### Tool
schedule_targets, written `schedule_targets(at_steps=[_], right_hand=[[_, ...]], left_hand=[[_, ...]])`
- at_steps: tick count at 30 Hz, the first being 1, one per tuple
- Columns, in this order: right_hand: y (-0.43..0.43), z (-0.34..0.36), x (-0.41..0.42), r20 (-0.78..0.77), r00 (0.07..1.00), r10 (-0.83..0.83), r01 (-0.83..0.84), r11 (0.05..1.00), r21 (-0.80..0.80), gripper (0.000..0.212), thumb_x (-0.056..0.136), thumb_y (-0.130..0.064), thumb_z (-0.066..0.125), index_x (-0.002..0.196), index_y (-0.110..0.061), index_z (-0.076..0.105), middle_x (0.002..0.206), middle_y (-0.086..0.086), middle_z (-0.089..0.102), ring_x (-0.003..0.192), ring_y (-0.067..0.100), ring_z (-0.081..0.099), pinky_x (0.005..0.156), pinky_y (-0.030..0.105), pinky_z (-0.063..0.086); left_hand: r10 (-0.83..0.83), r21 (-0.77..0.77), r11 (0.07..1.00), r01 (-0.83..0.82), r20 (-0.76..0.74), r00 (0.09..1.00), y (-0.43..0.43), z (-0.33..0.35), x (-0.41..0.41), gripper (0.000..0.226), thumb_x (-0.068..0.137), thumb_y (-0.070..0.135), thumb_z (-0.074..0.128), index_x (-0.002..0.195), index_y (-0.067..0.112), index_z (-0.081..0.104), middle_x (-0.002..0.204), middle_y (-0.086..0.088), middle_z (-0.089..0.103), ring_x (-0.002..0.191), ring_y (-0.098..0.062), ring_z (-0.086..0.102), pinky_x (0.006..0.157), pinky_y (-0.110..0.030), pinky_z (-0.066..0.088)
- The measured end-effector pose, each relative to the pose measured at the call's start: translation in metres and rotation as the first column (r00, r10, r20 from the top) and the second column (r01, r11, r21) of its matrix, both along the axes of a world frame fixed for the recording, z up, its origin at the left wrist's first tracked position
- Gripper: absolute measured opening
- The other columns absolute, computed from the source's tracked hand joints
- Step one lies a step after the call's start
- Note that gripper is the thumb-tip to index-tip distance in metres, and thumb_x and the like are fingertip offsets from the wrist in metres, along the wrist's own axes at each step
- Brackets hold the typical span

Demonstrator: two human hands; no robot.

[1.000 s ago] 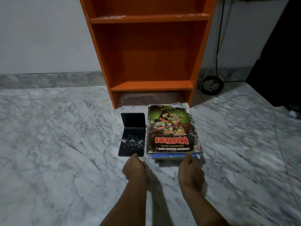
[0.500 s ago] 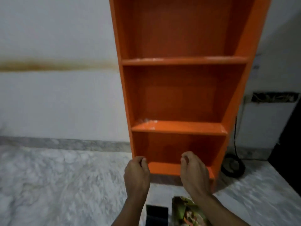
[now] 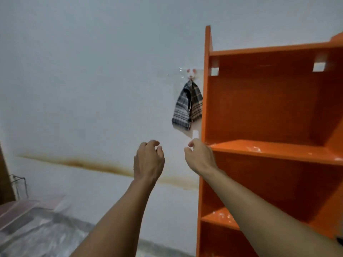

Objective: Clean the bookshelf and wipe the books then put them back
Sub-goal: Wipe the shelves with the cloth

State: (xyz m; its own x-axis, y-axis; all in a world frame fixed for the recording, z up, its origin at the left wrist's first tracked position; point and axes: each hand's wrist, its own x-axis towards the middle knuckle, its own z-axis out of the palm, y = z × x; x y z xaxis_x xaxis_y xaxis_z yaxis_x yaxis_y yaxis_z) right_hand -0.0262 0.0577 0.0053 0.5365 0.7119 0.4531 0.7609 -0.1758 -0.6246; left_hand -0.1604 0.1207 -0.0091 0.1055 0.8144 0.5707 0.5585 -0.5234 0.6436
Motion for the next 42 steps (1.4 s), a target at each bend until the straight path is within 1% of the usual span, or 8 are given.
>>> schedule_targets(at_steps=[5,12,15,22,28,33,37,42], right_hand=[[0.048,0.095,-0.023,0.081,0.996,-0.041,0.044,0.998,-0.040,0.017,0.091,-0.015,0.044,0.103,-0.010,0.054,0.111,0.013,0.061,0.102,0.035,0.055,0.074,0.032,0.038],[0.112,0.134,0.014,0.090,0.989,-0.121,0.128,0.988,-0.081,0.008,0.086,-0.007,0.051,0.092,-0.007,0.046,0.085,0.012,0.051,0.077,0.030,0.051,0.058,0.033,0.037],[0.149,0.149,0.041,0.036,0.989,-0.145,0.147,0.988,-0.051,0.009,0.090,-0.010,0.055,0.086,-0.007,0.047,0.090,0.012,0.052,0.081,0.030,0.052,0.062,0.033,0.040],[0.247,0.195,0.110,-0.086,0.951,-0.297,0.308,0.935,0.176,0.012,0.093,-0.010,0.054,0.104,-0.007,0.057,0.110,0.013,0.062,0.089,0.030,0.056,0.069,0.029,0.041],[0.297,0.207,0.158,-0.118,0.896,-0.428,0.443,0.876,0.189,0.014,0.093,-0.009,0.056,0.106,-0.005,0.058,0.117,0.016,0.062,0.100,0.031,0.060,0.071,0.029,0.043],[0.333,0.206,0.200,-0.196,0.840,-0.506,0.541,0.803,0.249,0.030,0.085,0.006,0.047,0.111,-0.001,0.061,0.118,0.014,0.061,0.102,0.032,0.059,0.081,0.035,0.047],[0.354,0.197,0.228,-0.151,0.838,-0.524,0.545,0.808,0.223,0.013,0.084,-0.011,0.065,0.094,-0.015,0.070,0.104,0.008,0.069,0.089,0.028,0.062,0.077,0.029,0.051],[0.372,0.188,0.245,-0.051,0.834,-0.549,0.542,0.800,0.257,0.014,0.083,-0.028,0.070,0.096,-0.024,0.066,0.102,0.008,0.068,0.093,0.031,0.063,0.080,0.040,0.056]], left_hand=[[-0.029,0.067,0.997,0.032,-0.047,0.998,0.048,0.095,-0.022,0.029,0.098,0.026,0.048,0.121,0.019,0.065,0.118,-0.005,0.065,0.106,-0.026,0.061,0.086,-0.033,0.042],[-0.080,0.075,0.993,0.088,-0.105,0.991,0.123,0.128,-0.002,0.037,0.097,0.020,0.047,0.132,0.019,0.055,0.125,-0.006,0.061,0.113,-0.029,0.057,0.089,-0.034,0.041],[-0.093,0.087,0.991,0.105,-0.130,0.987,0.159,0.144,0.021,0.039,0.097,0.018,0.046,0.135,0.018,0.053,0.130,-0.006,0.059,0.116,-0.030,0.056,0.089,-0.035,0.042],[-0.153,0.102,0.981,0.166,-0.128,0.980,0.245,0.182,0.100,0.038,0.095,0.018,0.047,0.131,0.015,0.058,0.131,-0.009,0.059,0.117,-0.033,0.056,0.086,-0.032,0.042],[-0.196,0.096,0.973,0.210,-0.138,0.971,0.307,0.192,0.168,0.011,0.090,0.008,0.048,0.089,0.019,0.050,0.080,0.000,0.045,0.081,-0.026,0.045,0.072,-0.031,0.039],[-0.273,0.094,0.954,0.284,-0.122,0.954,0.356,0.191,0.219,0.010,0.084,0.002,0.051,0.080,0.003,0.061,0.083,-0.009,0.059,0.076,-0.031,0.057,0.063,-0.032,0.041],[-0.372,0.101,0.918,0.383,-0.111,0.922,0.387,0.193,0.255,0.009,0.086,0.016,0.065,0.085,0.008,0.066,0.091,-0.013,0.067,0.087,-0.036,0.064,0.063,-0.035,0.044],[-0.412,0.139,0.887,0.440,-0.190,0.891,0.405,0.189,0.285,0.023,0.086,0.029,0.070,0.081,0.008,0.061,0.089,-0.013,0.063,0.084,-0.038,0.061,0.062,-0.035,0.042]])
